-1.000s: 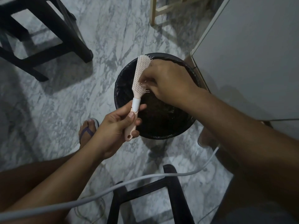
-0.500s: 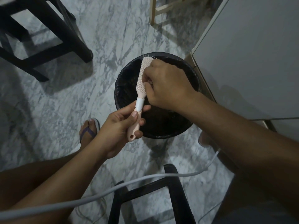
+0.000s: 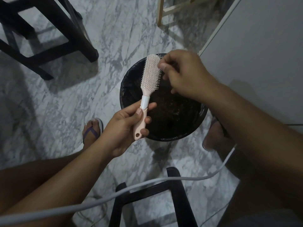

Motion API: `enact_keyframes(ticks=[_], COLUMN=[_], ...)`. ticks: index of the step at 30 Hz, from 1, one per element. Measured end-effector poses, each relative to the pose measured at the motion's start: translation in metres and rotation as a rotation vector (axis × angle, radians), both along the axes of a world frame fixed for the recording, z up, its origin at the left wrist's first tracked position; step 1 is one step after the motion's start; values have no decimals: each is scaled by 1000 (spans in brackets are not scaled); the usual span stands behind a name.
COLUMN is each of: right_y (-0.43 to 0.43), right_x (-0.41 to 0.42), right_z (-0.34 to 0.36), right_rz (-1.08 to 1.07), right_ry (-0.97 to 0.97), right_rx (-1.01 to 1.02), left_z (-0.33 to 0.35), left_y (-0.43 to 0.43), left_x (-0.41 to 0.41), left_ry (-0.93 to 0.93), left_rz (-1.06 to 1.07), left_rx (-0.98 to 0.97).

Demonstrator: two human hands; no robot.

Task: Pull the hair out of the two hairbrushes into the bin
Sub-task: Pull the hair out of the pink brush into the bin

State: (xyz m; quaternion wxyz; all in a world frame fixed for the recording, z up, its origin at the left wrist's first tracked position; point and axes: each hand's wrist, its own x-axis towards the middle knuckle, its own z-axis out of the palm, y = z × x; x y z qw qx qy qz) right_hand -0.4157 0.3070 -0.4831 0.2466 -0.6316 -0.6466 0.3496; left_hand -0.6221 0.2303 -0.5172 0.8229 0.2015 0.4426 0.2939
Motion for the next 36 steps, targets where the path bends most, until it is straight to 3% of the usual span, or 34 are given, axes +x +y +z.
enact_keyframes(ticks=[5,13,15,17,19,21,30,36], right_y=[-9,-8,-6,-3,6,16,15,15], right_x=[-12,-22,-23,-19,-6,12,12,13], right_z=[-4,-4,-7,-8,-3,4,-8,-8], right_rz=[226,242,252,230,43,-127,106,112], right_ry=[-225,-391,-390,-271,-42,63,-349,-322], right_rx=[101,97,99,86,50,112,63,32], left_z=[-3,-3,-2,-1,0,0,-3,-4], left_y=[-2,-8,-7,-5,-3,-4,-12,-15], left_x=[1,-1,-1,-1,-1,-1,2,0], left_ry=[42,168,171,137,96,66,69,64], left_rz=[-32,-100,-105,-83,-54,-45,-110,-119], left_rx=[31,106,109,97,77,63,79,70])
